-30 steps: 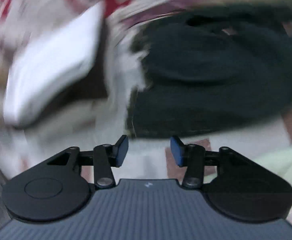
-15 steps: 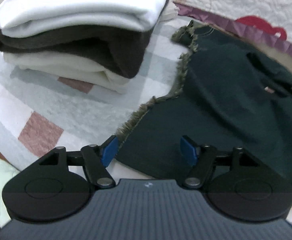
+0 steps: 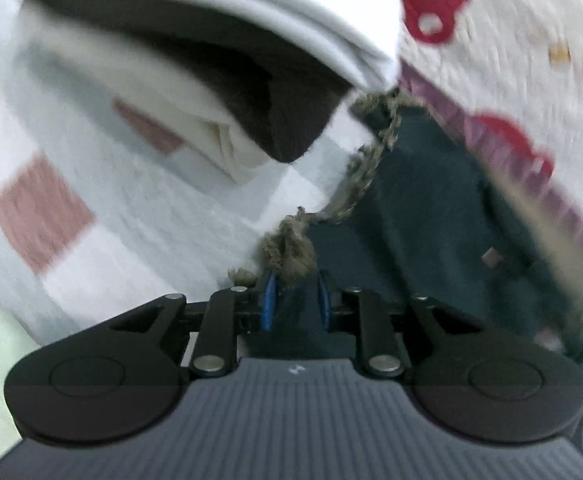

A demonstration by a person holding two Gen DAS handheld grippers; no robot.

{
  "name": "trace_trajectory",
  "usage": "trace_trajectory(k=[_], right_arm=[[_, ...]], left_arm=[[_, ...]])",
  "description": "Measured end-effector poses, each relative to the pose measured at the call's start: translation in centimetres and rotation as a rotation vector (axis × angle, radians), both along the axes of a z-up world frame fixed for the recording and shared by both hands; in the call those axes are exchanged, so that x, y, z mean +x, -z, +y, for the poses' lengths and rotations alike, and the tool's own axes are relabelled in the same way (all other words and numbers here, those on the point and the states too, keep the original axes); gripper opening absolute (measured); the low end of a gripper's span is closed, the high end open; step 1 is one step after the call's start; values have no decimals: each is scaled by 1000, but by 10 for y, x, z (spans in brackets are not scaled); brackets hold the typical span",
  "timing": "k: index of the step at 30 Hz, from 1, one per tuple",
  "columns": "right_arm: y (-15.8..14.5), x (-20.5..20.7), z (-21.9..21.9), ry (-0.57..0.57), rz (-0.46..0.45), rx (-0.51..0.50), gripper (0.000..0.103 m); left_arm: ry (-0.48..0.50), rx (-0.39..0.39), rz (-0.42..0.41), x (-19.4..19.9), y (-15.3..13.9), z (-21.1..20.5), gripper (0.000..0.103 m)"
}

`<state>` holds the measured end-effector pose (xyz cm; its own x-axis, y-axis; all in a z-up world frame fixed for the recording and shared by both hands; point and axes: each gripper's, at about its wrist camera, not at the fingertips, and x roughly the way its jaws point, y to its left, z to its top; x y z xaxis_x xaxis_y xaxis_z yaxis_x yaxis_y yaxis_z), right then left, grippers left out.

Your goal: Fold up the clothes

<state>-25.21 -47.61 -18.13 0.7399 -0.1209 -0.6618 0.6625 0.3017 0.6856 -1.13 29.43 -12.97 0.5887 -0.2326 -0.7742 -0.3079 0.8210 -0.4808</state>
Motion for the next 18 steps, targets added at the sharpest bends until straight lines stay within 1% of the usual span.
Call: trace_trajectory(k=[1,2,5,6,7,8,9,11,13,15,16,17,18], right_arm=[[6,-3,-2,18,-13,18,53],[10,-3,-1,34,-23,20,53],[17,2,-5,85,-51,10,53],[21,6,-5,103,-57,14,54],[24,9,-9,122,-58,33,56],[28,11,-13,142,-57,58,56],[31,13,-18,162,-55,83,56],[37,18,-25,195,-51,120,57],[40,26,-30,195,-30,118,64],[44,38,-36,199,19,102,70],[46,47,-40,192,52,77,68],[37,57,-37,160,75,-3,58],[24,67,-31,116,91,-104,24]], left_arm=[[-6,8,3,0,-1,-1,20],[-2,32,6,0,-3,-3,20],[30,134,16,2,-8,-12,22],[33,148,21,1,-7,-14,28],[30,148,25,1,-5,-13,40],[27,149,30,0,-3,-13,44],[24,150,35,-1,-1,-13,44],[18,151,44,-2,3,-13,40],[-8,130,37,-3,4,-10,40],[-25,116,38,-3,4,-10,40],[-25,120,41,-2,3,-11,40],[-16,132,47,0,3,-12,40],[-7,145,53,1,2,-14,40]])
